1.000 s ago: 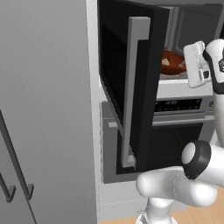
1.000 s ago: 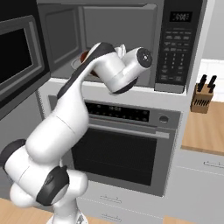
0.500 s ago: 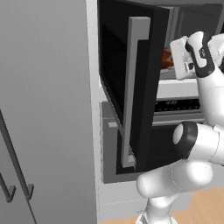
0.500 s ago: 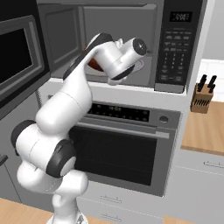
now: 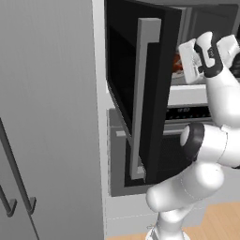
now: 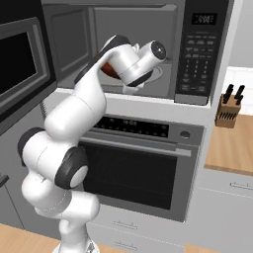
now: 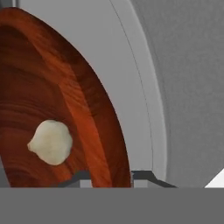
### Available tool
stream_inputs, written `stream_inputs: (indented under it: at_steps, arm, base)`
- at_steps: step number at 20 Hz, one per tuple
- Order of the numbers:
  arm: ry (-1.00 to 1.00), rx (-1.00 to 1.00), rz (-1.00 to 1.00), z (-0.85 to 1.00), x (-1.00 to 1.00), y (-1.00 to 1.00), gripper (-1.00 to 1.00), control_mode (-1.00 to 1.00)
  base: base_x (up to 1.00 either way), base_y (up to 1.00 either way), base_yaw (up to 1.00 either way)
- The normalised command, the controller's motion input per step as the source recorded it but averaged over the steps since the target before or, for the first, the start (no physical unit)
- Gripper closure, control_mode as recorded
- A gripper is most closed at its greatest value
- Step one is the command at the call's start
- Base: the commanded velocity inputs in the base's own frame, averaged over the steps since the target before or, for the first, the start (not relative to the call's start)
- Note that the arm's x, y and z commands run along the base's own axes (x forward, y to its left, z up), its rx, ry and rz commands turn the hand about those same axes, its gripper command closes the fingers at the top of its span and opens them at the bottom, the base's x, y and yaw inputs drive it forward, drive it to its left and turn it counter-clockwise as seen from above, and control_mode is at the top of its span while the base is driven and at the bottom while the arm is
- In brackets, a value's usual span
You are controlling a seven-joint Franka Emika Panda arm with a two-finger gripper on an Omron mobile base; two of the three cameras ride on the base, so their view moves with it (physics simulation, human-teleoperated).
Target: Pick the garlic from the sink and place it in the bowl. Then pick the bowl and place it in the microwave. Then close the microwave door and press the start button.
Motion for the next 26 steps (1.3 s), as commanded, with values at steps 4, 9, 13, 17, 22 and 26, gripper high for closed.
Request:
stream_inputs:
  at_steps: [4, 9, 13, 17, 22, 26]
  arm:
    - [0.0, 0.0, 0.0, -0.29, 0.13, 0.33, 1.0, -1.0]
    - [-0.11, 0.0, 0.0, 0.04, -0.12, 0.27, -1.0, -1.0]
    - [-0.27, 0.0, 0.0, 0.15, -0.52, 0.11, -1.0, -1.0]
    - [-0.33, 0.0, 0.0, 0.19, -0.78, 0.01, -1.0, -1.0]
    - [-0.19, 0.0, 0.0, 0.07, -1.0, 0.0, -1.0, -1.0]
    - [0.0, -0.14, 0.0, -0.42, -0.43, -0.01, -1.0, -1.0]
  base:
    - [0.0, 0.0, 0.0]
    - [0.0, 0.0, 0.0]
    - [0.0, 0.0, 0.0]
    - [0.0, 0.0, 0.0]
    - [0.0, 0.0, 0.0]
    - [0.0, 0.0, 0.0]
